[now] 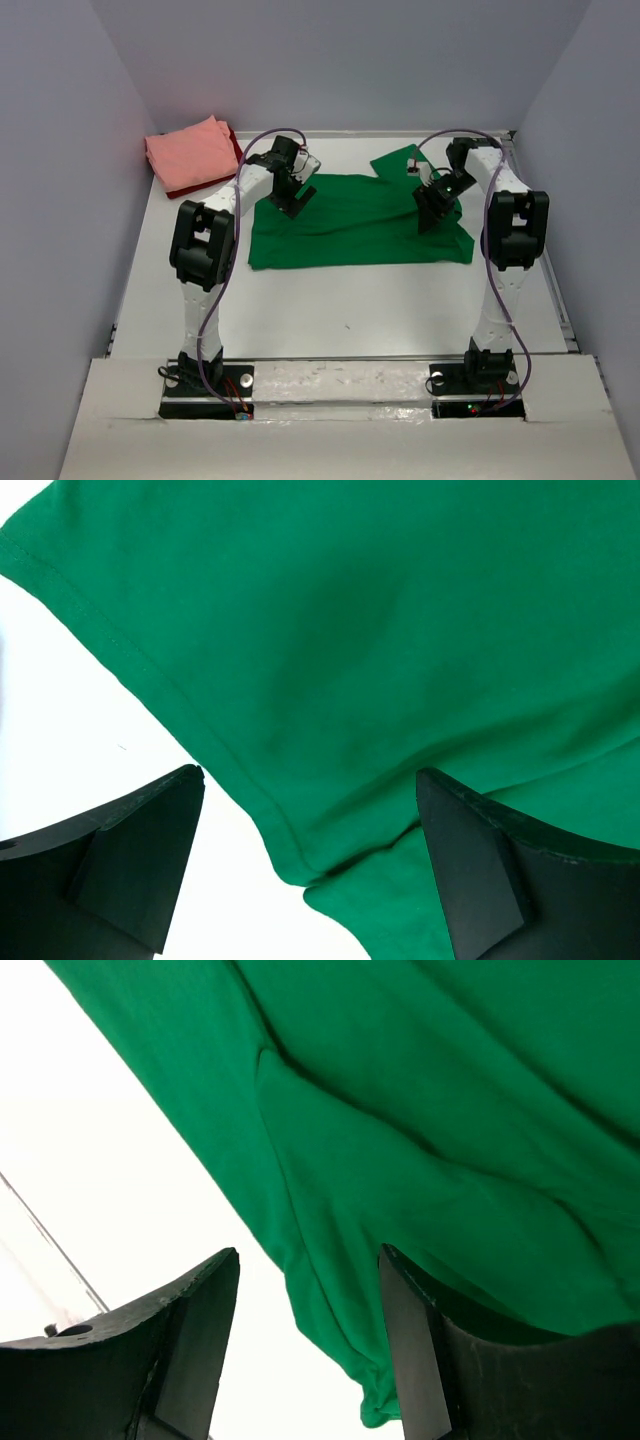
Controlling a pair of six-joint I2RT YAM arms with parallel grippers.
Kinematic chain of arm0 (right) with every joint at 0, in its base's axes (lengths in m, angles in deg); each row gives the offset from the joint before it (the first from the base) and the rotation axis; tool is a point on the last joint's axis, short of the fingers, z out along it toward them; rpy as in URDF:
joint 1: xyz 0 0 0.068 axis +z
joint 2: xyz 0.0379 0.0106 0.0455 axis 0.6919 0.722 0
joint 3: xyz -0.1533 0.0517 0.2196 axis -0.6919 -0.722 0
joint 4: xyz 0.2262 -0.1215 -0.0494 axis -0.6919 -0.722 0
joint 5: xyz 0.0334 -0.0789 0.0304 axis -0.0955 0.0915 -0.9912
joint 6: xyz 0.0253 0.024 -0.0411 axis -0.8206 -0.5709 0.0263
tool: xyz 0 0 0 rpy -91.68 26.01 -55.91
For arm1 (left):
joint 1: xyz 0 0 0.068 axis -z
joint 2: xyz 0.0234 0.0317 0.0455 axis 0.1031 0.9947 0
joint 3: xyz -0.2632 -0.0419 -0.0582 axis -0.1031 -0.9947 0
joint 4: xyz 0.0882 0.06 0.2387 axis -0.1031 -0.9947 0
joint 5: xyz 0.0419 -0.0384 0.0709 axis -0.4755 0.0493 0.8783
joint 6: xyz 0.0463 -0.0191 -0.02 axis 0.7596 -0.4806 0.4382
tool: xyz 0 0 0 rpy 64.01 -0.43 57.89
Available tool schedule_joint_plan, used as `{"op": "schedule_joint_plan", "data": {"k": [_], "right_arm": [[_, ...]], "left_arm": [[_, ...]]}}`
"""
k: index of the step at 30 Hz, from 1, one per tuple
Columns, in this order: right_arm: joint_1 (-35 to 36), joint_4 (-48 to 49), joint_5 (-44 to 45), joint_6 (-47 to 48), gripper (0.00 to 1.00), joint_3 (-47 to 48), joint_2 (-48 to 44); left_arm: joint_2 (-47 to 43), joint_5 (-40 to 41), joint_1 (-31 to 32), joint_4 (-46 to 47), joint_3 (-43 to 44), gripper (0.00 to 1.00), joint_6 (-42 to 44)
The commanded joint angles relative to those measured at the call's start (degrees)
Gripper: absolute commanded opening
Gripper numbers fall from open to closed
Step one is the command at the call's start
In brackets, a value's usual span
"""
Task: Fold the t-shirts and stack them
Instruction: Fold the flattened tshirt in 1/3 of the way
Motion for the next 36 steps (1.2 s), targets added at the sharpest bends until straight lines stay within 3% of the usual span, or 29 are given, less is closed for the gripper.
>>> {"op": "schedule_joint_plan", "data": {"k": [1, 13, 36], "right_arm": [[0.41, -6.99, 0.05, 1.67, 0.64, -0.72, -2.16], [0.41, -8.92, -1.18, 2.11, 0.67, 5.7, 0.04], [0.41, -6.1, -0.04, 4.66, 0.72, 6.48, 3.73]], "left_arm": [[-2.2, -0.6, 0.5, -1.13, 0.21, 0.99, -0.24], [-2.37, -0.6, 0.77, -1.48, -0.14, 0.99, -0.15], [-1.32, -0.42, 1.38, -2.89, 0.39, 0.99, 0.03]]}}
